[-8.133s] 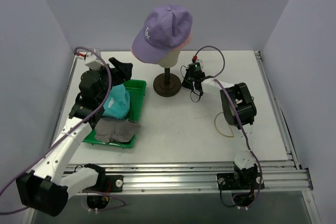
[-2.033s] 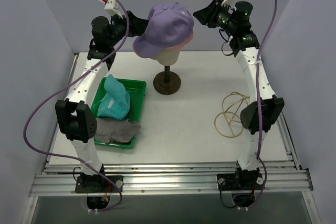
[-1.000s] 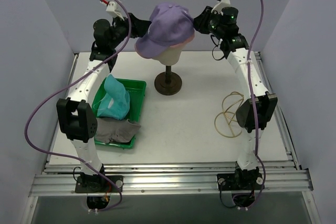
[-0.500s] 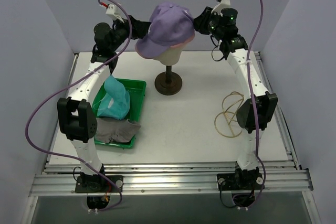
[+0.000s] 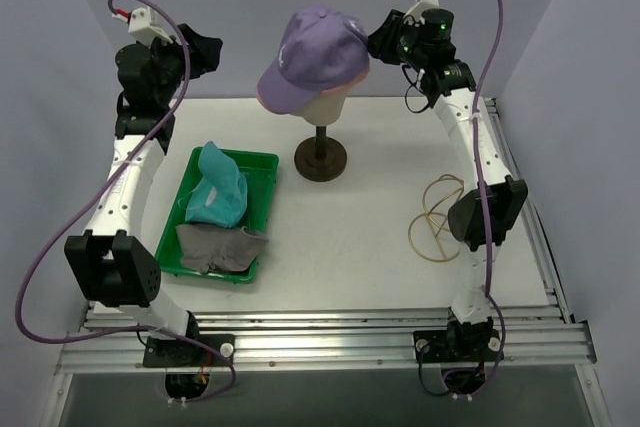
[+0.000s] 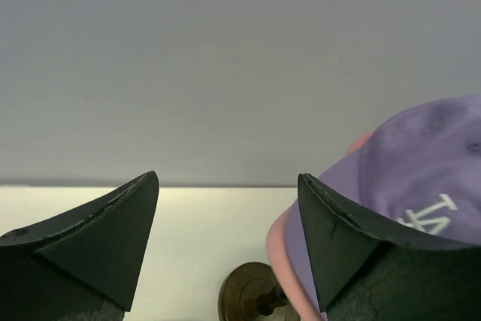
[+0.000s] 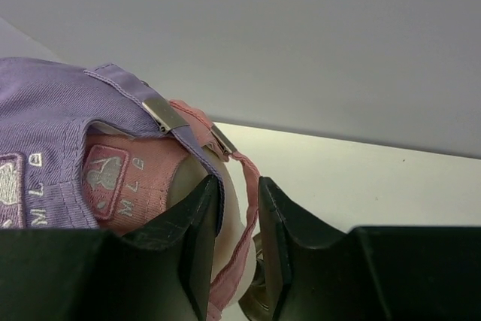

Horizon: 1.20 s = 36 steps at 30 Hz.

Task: Stack the hats

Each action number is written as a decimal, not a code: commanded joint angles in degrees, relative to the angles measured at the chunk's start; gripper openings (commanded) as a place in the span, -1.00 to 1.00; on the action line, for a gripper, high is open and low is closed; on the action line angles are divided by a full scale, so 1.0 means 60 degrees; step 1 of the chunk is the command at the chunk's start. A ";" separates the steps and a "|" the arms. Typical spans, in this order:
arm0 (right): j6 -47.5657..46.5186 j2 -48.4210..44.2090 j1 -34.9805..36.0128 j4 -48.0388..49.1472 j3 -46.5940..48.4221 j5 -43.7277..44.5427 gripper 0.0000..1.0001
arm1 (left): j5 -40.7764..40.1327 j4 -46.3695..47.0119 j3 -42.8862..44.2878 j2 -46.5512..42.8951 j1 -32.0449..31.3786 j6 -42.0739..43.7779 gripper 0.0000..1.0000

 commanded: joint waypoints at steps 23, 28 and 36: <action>-0.0014 0.0410 0.0687 -0.0475 -0.1235 0.0652 -0.57 | -0.1528 -0.0971 0.1711 -0.0475 -0.3544 0.2508 0.65; -0.0146 0.0352 0.0643 -0.0578 -0.1003 0.0623 -0.53 | -0.1719 -0.0796 0.1228 -0.0548 -0.3692 0.2611 0.65; 0.0146 -0.0029 0.0160 -0.0594 -0.0371 0.0141 -0.24 | -0.2071 -0.0971 0.0702 -0.0825 -0.3692 0.2757 0.65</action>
